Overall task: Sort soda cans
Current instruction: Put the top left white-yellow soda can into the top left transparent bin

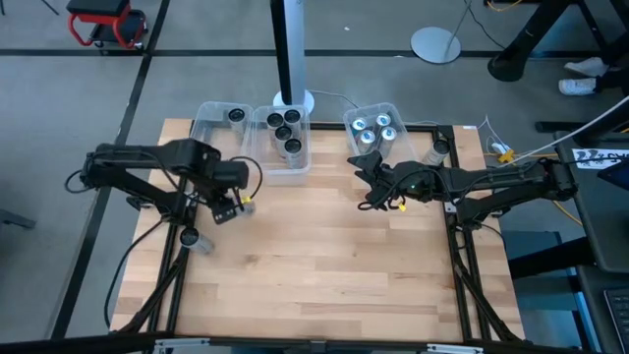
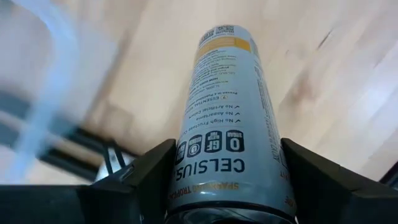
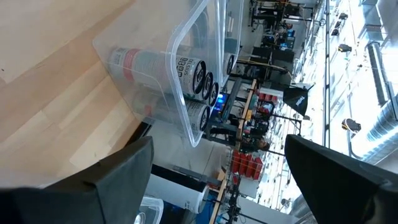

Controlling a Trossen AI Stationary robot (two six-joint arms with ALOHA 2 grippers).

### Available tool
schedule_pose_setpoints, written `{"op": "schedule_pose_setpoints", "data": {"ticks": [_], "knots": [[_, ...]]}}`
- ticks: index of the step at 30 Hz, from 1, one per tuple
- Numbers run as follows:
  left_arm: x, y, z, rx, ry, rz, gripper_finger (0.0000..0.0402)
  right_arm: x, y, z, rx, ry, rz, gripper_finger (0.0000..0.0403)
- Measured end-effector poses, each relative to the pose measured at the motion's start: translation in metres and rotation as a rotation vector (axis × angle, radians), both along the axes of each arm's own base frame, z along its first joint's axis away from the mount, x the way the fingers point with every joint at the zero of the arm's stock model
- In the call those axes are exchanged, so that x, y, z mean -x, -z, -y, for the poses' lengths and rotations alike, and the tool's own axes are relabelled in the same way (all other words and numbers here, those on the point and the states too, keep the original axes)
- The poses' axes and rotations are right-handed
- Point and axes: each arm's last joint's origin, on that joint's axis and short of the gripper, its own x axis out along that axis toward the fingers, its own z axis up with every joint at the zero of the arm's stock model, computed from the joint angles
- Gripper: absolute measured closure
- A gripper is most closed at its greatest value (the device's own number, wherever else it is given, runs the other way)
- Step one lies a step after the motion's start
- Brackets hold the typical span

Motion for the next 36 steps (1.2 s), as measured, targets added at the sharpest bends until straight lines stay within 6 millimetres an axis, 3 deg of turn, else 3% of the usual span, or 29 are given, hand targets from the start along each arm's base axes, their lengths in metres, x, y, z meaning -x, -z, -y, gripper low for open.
{"op": "schedule_pose_setpoints", "data": {"ticks": [7,13,27,36], "knots": [[0.002,-0.046,-0.007,-0.152,0.028,0.178,0.0158,0.000,0.000,0.000,0.000,0.000,0.000,0.0043],[0.008,-0.068,-0.029,-0.302,-0.078,0.237,0.0158,0.000,0.000,0.000,0.000,0.000,0.000,0.0043],[0.041,-0.067,-0.108,-0.454,-0.378,0.069,0.0158,0.000,0.000,0.000,0.000,0.000,0.000,0.0043],[0.032,-0.030,-0.155,-0.312,-0.396,-0.117,0.0158,0.000,0.000,0.000,0.000,0.000,0.000,0.0043]]}}
